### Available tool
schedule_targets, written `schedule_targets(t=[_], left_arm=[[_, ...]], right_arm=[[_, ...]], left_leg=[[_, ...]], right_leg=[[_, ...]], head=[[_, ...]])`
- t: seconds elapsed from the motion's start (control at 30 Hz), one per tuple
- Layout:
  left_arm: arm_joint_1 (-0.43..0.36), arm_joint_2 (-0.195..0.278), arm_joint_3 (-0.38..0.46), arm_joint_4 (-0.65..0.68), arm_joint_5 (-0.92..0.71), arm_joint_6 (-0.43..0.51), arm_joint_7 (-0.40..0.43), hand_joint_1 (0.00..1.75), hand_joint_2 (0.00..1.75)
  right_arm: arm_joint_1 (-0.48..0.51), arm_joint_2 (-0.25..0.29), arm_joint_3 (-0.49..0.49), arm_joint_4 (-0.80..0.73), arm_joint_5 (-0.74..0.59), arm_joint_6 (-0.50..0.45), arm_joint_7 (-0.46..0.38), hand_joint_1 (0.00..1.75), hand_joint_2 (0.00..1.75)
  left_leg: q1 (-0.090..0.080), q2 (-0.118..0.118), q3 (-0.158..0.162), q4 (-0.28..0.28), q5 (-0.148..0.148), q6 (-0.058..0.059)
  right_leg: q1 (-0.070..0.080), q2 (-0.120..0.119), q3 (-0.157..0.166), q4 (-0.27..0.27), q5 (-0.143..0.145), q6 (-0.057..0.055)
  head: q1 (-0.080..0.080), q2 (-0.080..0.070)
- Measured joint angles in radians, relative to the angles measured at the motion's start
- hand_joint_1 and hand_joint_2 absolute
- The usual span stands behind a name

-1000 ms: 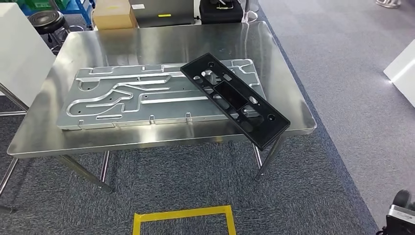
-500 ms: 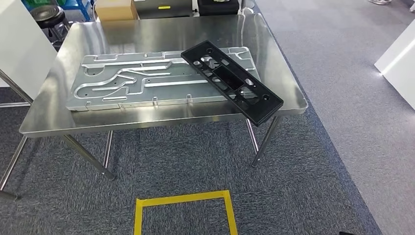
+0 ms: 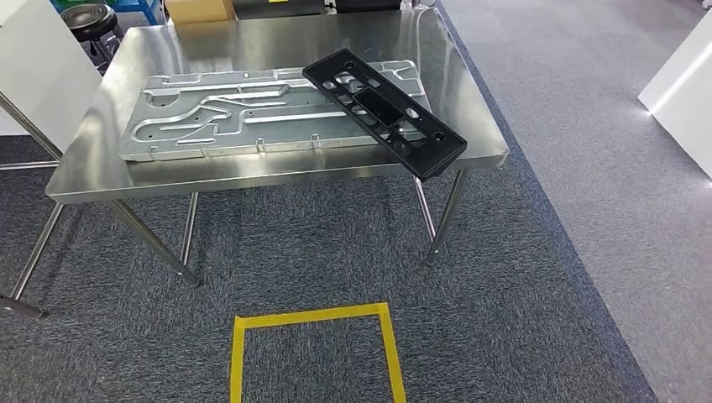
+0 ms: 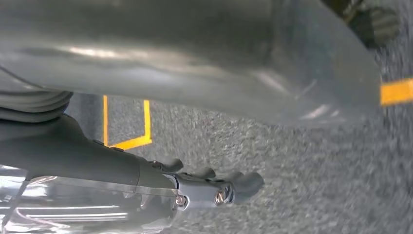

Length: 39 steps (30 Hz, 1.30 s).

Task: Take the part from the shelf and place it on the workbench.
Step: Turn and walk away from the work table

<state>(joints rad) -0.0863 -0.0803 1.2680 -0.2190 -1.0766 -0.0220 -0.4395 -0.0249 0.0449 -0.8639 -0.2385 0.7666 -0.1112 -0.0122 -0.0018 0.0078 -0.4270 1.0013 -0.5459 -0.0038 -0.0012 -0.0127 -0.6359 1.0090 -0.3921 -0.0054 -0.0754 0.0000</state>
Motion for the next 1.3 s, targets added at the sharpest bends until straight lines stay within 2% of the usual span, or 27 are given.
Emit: schedule_targets(t=[0.03, 0.1, 0.13, 0.2, 0.23, 0.27, 0.3, 0.33, 0.37, 0.4, 0.43, 0.5, 0.53, 0.6, 0.63, 0.67, 0.77, 0.8, 0.83, 0.87, 0.93, 1.0, 1.03, 1.1, 1.17, 1.27, 1.3], left_arm=[[-0.002, 0.000, -0.001, 0.000, -0.001, 0.000, -0.001, 0.00, 0.00], [-0.001, 0.000, -0.003, 0.000, -0.004, -0.001, -0.002, 0.00, 0.00], [0.000, -0.001, -0.004, 0.000, -0.006, -0.001, -0.002, 0.00, 0.00], [0.000, -0.001, -0.007, 0.000, -0.011, -0.002, -0.003, 0.00, 0.00], [0.000, -0.001, -0.010, 0.000, -0.013, -0.003, -0.003, 0.00, 0.00], [0.001, 0.000, -0.012, 0.000, -0.015, -0.003, -0.003, 0.00, 0.00], [0.001, 0.000, -0.013, 0.000, -0.017, -0.004, -0.003, 0.00, 0.00], [0.002, 0.001, -0.015, 0.000, -0.018, -0.005, -0.003, 0.00, 0.00], [0.001, 0.001, -0.016, 0.000, -0.019, -0.006, -0.003, 0.00, 0.00], [0.001, 0.001, -0.018, 0.000, -0.020, -0.007, -0.003, 0.00, 0.00], [0.001, 0.001, -0.019, 0.000, -0.020, -0.008, -0.003, 0.00, 0.00], [0.000, 0.001, -0.020, 0.000, -0.020, -0.009, -0.003, 0.00, 0.00], [0.000, 0.001, -0.021, 0.000, -0.020, -0.009, -0.004, 0.00, 0.00], [0.000, 0.001, -0.021, 0.000, -0.021, -0.007, -0.006, 0.00, 0.00], [0.001, 0.001, -0.021, 0.000, -0.021, -0.006, -0.007, 0.00, 0.00], [0.003, 0.001, -0.021, 0.000, -0.021, -0.004, -0.007, 0.00, 0.00], [0.005, 0.000, -0.021, 0.000, -0.021, 0.005, 0.003, 0.00, 0.00], [0.005, 0.000, -0.021, 0.000, -0.021, 0.007, 0.008, 0.00, 0.00], [0.005, 0.000, -0.021, 0.000, -0.021, 0.009, 0.012, 0.00, 0.00], [0.005, 0.000, -0.021, 0.000, -0.022, 0.011, 0.015, 0.00, 0.00], [0.004, 0.000, -0.021, 0.000, -0.025, 0.011, 0.018, 0.00, 0.00], [0.001, 0.002, -0.021, 0.000, -0.029, 0.012, 0.022, 0.00, 0.00], [-0.001, 0.002, -0.021, 0.000, -0.029, 0.012, 0.024, 0.00, 0.00], [-0.001, 0.002, -0.021, 0.000, -0.030, 0.013, 0.027, 0.00, 0.00], [0.002, 0.001, -0.021, 0.000, -0.029, 0.014, 0.028, 0.00, 0.00], [0.003, 0.000, -0.021, 0.000, -0.026, 0.016, 0.030, 0.00, 0.00], [0.004, 0.000, -0.021, 0.000, -0.025, 0.017, 0.032, 0.00, 0.00]], right_arm=[[-0.001, 0.003, 0.004, 0.004, 0.003, 0.005, -0.004, 0.00, 0.00], [-0.001, 0.007, 0.010, 0.010, 0.007, 0.012, -0.017, 0.00, 0.00], [-0.001, 0.008, 0.012, 0.013, 0.008, 0.015, -0.024, 0.00, 0.00], [-0.001, 0.009, 0.016, 0.017, 0.010, 0.021, -0.039, 0.00, 0.00], [-0.001, 0.010, 0.018, 0.019, 0.011, 0.023, -0.045, 0.00, 0.00], [-0.001, 0.010, 0.019, 0.020, 0.012, 0.024, -0.051, 0.00, 0.00], [-0.002, 0.010, 0.020, 0.021, 0.012, 0.024, -0.055, 0.00, 0.00], [-0.003, 0.010, 0.020, 0.022, 0.013, 0.024, -0.059, 0.00, 0.00], [-0.003, 0.010, 0.021, 0.023, 0.015, 0.025, -0.061, 0.00, 0.00], [-0.004, 0.010, 0.021, 0.023, 0.016, 0.025, -0.065, 0.00, 0.00], [-0.006, 0.010, 0.022, 0.024, 0.017, 0.026, -0.068, 0.00, 0.00], [-0.011, 0.010, 0.023, 0.024, 0.019, 0.028, -0.074, 0.00, 0.00], [-0.013, 0.010, 0.024, 0.024, 0.019, 0.029, -0.076, 0.00, 0.00], [-0.013, 0.013, 0.026, 0.026, 0.021, 0.030, -0.078, 0.00, 0.00], [-0.013, 0.014, 0.027, 0.027, 0.022, 0.031, -0.079, 0.00, 0.00], [-0.014, 0.015, 0.028, 0.028, 0.024, 0.031, -0.080, 0.00, 0.00], [-0.013, 0.016, 0.029, 0.029, 0.029, 0.033, -0.082, 0.00, 0.00], [-0.013, 0.016, 0.029, 0.029, 0.031, 0.035, -0.082, 0.00, 0.00], [-0.012, 0.016, 0.029, 0.029, 0.032, 0.037, -0.082, 0.00, 0.00], [-0.012, 0.016, 0.029, 0.029, 0.033, 0.038, -0.081, 0.00, 0.00], [-0.013, 0.017, 0.029, 0.029, 0.034, 0.040, -0.080, 0.00, 0.00], [-0.014, 0.019, 0.029, 0.030, 0.034, 0.040, -0.078, 0.00, 0.00], [-0.015, 0.020, 0.029, 0.030, 0.034, 0.041, -0.078, 0.00, 0.00], [-0.017, 0.022, 0.029, 0.030, 0.035, 0.041, -0.077, 0.00, 0.00], [-0.017, 0.022, 0.029, 0.030, 0.035, 0.041, -0.076, 0.00, 0.00], [-0.015, 0.022, 0.029, 0.031, 0.035, 0.044, -0.075, 0.00, 0.00], [-0.014, 0.022, 0.029, 0.032, 0.035, 0.045, -0.074, 0.00, 0.00]], left_leg=[[-0.003, 0.000, 0.014, -0.030, -0.011, 0.009], [-0.002, 0.003, 0.002, -0.037, 0.004, 0.026], [0.000, 0.004, -0.010, -0.038, 0.018, 0.035], [0.003, 0.008, -0.040, -0.041, 0.047, 0.046], [0.003, 0.007, -0.057, -0.041, 0.060, 0.049], [0.002, 0.007, -0.074, -0.039, 0.072, 0.049], [0.002, 0.008, -0.091, -0.036, 0.085, 0.047], [0.002, 0.008, -0.109, -0.032, 0.096, 0.045], [0.002, 0.009, -0.128, -0.026, 0.107, 0.042], [0.002, 0.009, -0.147, -0.018, 0.116, 0.039], [0.002, 0.008, -0.163, -0.009, 0.124, 0.036], [0.000, 0.008, -0.185, 0.005, 0.139, 0.026], [0.000, 0.008, -0.189, 0.007, 0.147, 0.019], [0.002, 0.007, -0.195, 0.007, 0.161, 0.006], [0.004, 0.006, -0.201, 0.014, 0.153, 0.001], [0.005, 0.005, -0.211, 0.037, 0.125, -0.004], [0.010, 0.003, -0.256, 0.199, -0.013, -0.015], [0.012, 0.003, -0.264, 0.253, -0.031, -0.017], [0.012, 0.003, -0.259, 0.282, -0.024, -0.017], [0.012, 0.003, -0.238, 0.277, 0.001, -0.016], [0.010, 0.003, -0.148, 0.171, 0.048, -0.005], [0.006, 0.003, -0.055, 0.033, 0.043, 0.008], [0.003, 0.003, -0.032, -0.008, 0.030, 0.013], [0.005, 0.004, -0.028, -0.037, 0.022, 0.021], [0.010, 0.005, -0.033, -0.045, 0.033, 0.033], [0.010, 0.007, -0.049, -0.046, 0.048, 0.042], [0.009, 0.007, -0.055, -0.044, 0.051, 0.042]], right_leg=[[0.000, -0.001, -0.003, 0.000, 0.010, 0.006], [-0.002, 0.000, -0.008, -0.003, 0.023, 0.017], [-0.003, 0.003, -0.016, 0.007, 0.007, 0.023], [-0.007, 0.008, -0.039, 0.079, -0.084, 0.034], [-0.008, 0.009, -0.050, 0.139, -0.141, 0.039], [-0.010, 0.009, -0.059, 0.202, -0.179, 0.043], [-0.012, 0.009, -0.059, 0.251, -0.191, 0.047], [-0.013, 0.009, -0.047, 0.275, -0.179, 0.049], [-0.014, 0.009, -0.018, 0.265, -0.151, 0.049], [-0.015, 0.009, 0.028, 0.220, -0.123, 0.048], [-0.015, 0.009, 0.086, 0.149, -0.116, 0.046], [-0.010, 0.011, 0.181, 0.010, -0.141, 0.032], [-0.006, 0.011, 0.201, -0.027, -0.155, 0.023], [-0.004, 0.009, 0.196, -0.040, -0.148, 0.005], [-0.005, 0.008, 0.188, -0.041, -0.139, -0.003], [-0.006, 0.006, 0.179, -0.043, -0.129, -0.011], [-0.004, 0.002, 0.141, -0.044, -0.098, -0.023], [-0.002, 0.001, 0.127, -0.043, -0.088, -0.024], [-0.001, 0.001, 0.114, -0.041, -0.079, -0.023], [0.000, 0.002, 0.101, -0.038, -0.071, -0.022], [0.001, 0.002, 0.082, -0.031, -0.058, -0.017], [0.003, 0.001, 0.069, -0.023, -0.049, -0.009], [0.004, 0.000, 0.064, -0.020, -0.044, -0.004], [0.006, -0.003, 0.058, -0.017, -0.036, 0.009], [0.004, 0.001, 0.044, 0.013, -0.059, 0.020], [-0.004, 0.008, -0.028, 0.186, -0.167, 0.033], [-0.006, 0.009, -0.048, 0.242, -0.190, 0.036]], head=[[0.000, 0.000], [0.000, 0.000], [0.000, 0.000], [0.000, 0.000], [0.000, 0.000], [0.000, 0.000], [0.000, 0.000], [0.000, 0.000], [0.000, 0.000], [0.000, 0.000], [0.000, 0.000], [0.000, 0.000], [0.000, 0.000], [0.000, 0.000], [0.000, 0.000], [0.000, 0.000], [0.000, 0.000], [0.000, 0.000], [0.000, 0.000], [0.000, 0.000], [0.000, 0.000], [0.000, 0.000], [0.000, 0.000], [0.000, 0.000], [0.000, 0.000], [0.000, 0.000], [0.000, 0.000]])
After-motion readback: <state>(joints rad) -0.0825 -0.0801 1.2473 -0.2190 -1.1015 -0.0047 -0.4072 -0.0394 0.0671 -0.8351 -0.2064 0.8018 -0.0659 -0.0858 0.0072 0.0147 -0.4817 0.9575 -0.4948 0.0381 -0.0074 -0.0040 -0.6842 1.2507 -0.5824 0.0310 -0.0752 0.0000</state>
